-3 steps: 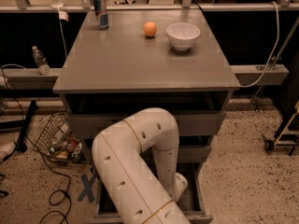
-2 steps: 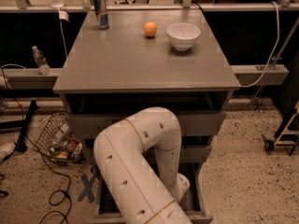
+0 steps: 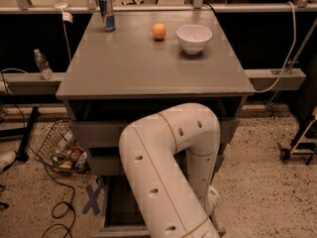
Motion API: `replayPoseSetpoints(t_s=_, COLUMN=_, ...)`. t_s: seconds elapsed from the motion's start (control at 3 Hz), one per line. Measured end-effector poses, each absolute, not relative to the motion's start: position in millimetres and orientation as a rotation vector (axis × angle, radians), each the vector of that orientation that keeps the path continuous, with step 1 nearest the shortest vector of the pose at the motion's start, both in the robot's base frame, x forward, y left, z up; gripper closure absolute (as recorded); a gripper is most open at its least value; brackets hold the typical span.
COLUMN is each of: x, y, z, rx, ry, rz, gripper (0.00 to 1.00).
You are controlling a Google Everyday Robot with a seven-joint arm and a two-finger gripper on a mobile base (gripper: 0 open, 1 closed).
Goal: Pick rxbar chocolate from bottom drawer and place on counter
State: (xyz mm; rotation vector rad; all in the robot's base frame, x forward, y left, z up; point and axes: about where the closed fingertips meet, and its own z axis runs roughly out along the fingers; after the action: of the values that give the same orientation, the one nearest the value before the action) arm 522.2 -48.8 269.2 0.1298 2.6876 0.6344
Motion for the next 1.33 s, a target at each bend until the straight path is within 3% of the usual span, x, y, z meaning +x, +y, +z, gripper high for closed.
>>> replayPoseSetpoints(t_s=0.67, x=525, y=-56, z=328, rx=0.044, ry=2.543, rz=0.613, gripper=1.0)
replayPoseSetpoints(t_s=1.0, x=534, y=-100, z=354, rx=0.082, ry=2.433, rz=0.615, gripper=1.0)
replayPoseSetpoints(t_s=1.33, x=534, y=-100, z=354, rx=0.083, ry=2.433, rz=0.615, gripper=1.0)
